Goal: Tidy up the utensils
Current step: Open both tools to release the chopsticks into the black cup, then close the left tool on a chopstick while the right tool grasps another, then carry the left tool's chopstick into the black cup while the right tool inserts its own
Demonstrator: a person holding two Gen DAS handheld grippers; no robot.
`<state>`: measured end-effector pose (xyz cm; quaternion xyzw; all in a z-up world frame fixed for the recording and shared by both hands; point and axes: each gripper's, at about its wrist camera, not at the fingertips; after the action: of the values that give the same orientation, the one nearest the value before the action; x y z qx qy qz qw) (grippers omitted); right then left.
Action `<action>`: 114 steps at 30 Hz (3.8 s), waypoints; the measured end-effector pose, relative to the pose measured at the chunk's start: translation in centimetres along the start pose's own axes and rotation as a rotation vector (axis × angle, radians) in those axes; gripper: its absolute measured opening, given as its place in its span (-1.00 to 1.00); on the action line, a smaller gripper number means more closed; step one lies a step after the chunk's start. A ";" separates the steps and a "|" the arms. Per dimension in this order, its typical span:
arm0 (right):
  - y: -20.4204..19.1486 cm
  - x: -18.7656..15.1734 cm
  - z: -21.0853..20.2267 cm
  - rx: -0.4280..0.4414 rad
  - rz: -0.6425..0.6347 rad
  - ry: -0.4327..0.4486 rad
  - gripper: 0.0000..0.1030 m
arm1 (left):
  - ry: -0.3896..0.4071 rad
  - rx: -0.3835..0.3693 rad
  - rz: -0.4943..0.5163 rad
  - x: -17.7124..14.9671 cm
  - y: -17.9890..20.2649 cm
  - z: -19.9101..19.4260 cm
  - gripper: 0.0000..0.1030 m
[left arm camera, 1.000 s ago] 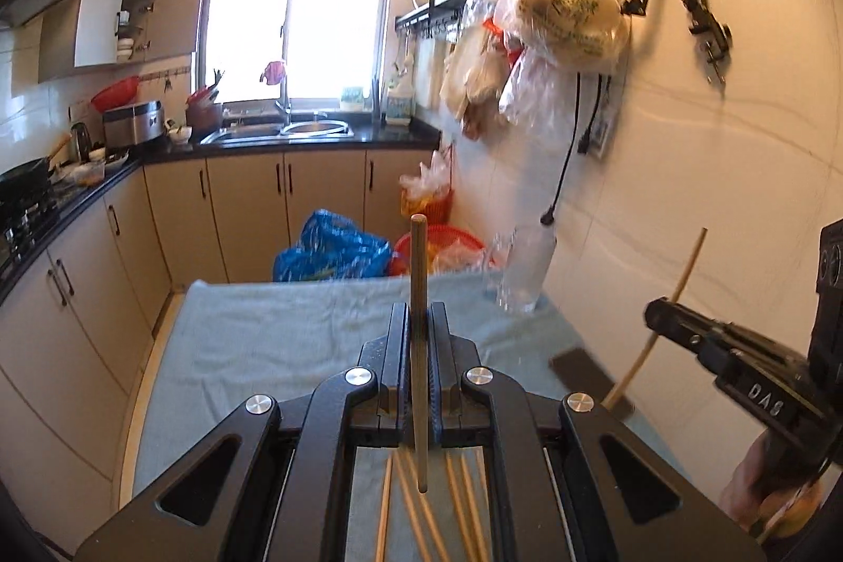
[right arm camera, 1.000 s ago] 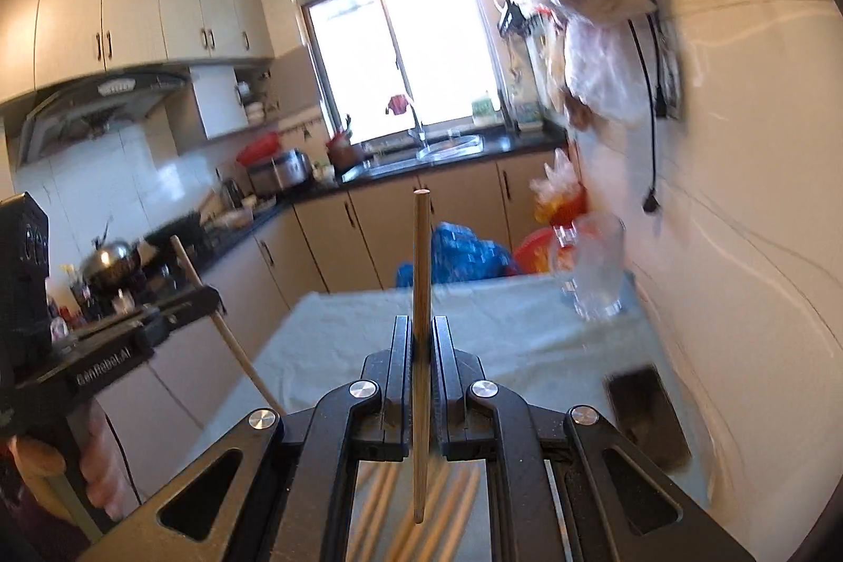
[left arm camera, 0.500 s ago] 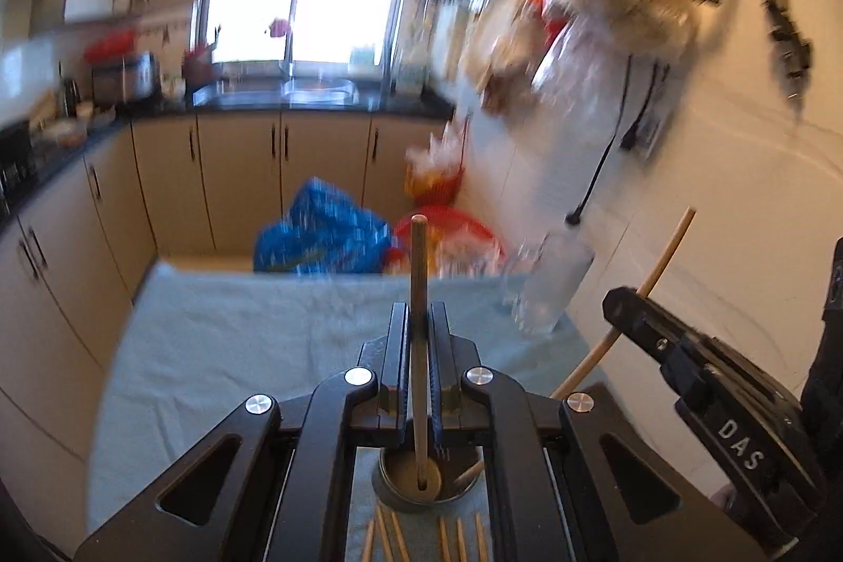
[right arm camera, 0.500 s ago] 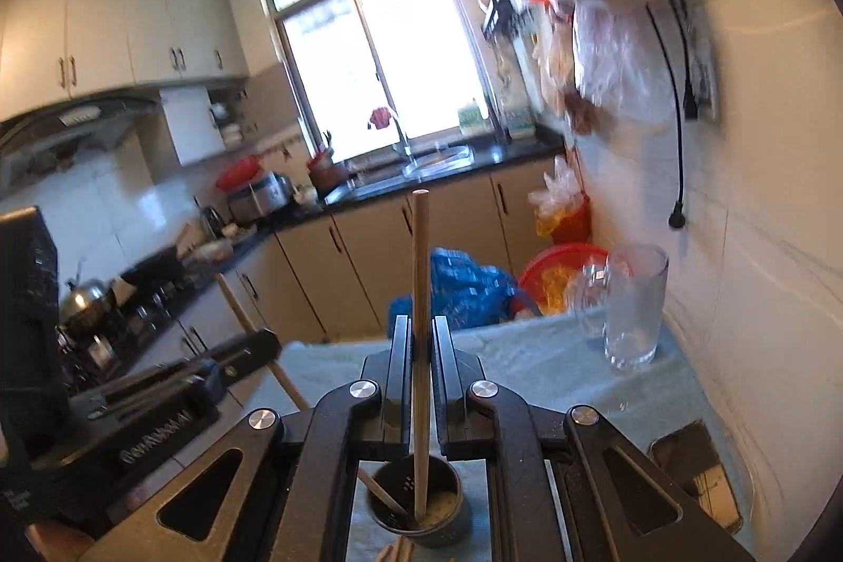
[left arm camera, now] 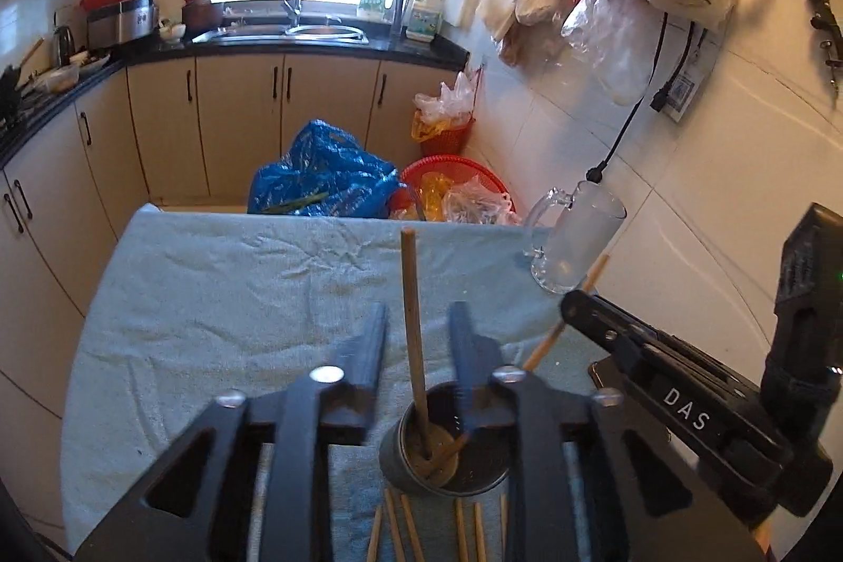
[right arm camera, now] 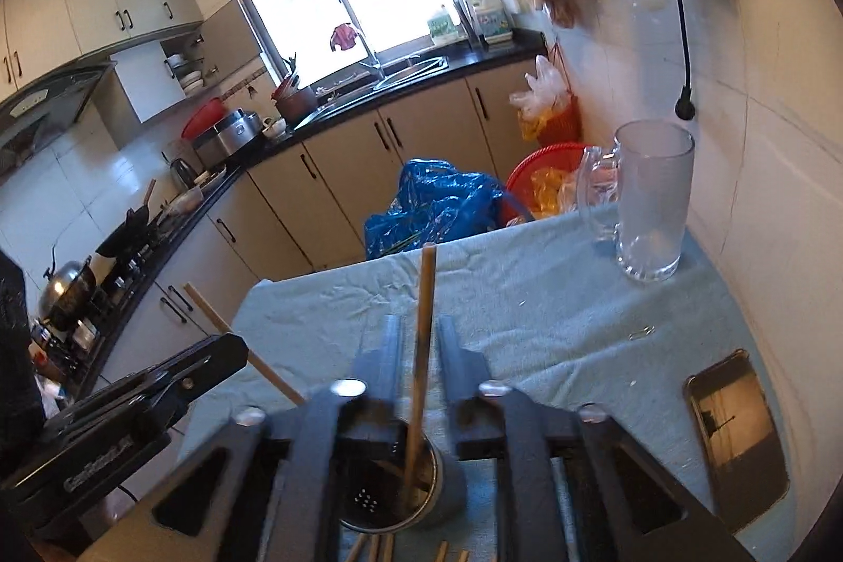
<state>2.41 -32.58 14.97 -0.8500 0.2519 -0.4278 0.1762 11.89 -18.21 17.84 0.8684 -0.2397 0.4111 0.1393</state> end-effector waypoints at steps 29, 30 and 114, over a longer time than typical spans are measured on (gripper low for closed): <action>5.1 -6.4 -20.3 -0.169 -0.167 0.010 0.61 | -0.106 0.148 0.042 -16.6 0.3 -11.6 0.00; 6.0 -6.9 -20.4 -0.202 -0.183 -0.012 0.61 | -0.127 0.148 0.049 -17.5 0.4 -11.0 0.00; 6.5 -12.7 -16.5 -0.103 -0.120 -0.023 -0.88 | -0.005 0.096 0.149 -15.4 4.6 -15.9 -0.89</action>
<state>-19.29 -31.92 12.91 -0.8763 0.2201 -0.4145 0.1091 -9.31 -10.47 15.90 0.8549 -0.2839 0.4292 0.0659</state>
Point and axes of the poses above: each gripper's, at about its wrist camera, not at the fingertips, and z roughly the way its jaws point, y to its right, x to its top, and after that the axes turned 13 degrees about z, right-handed
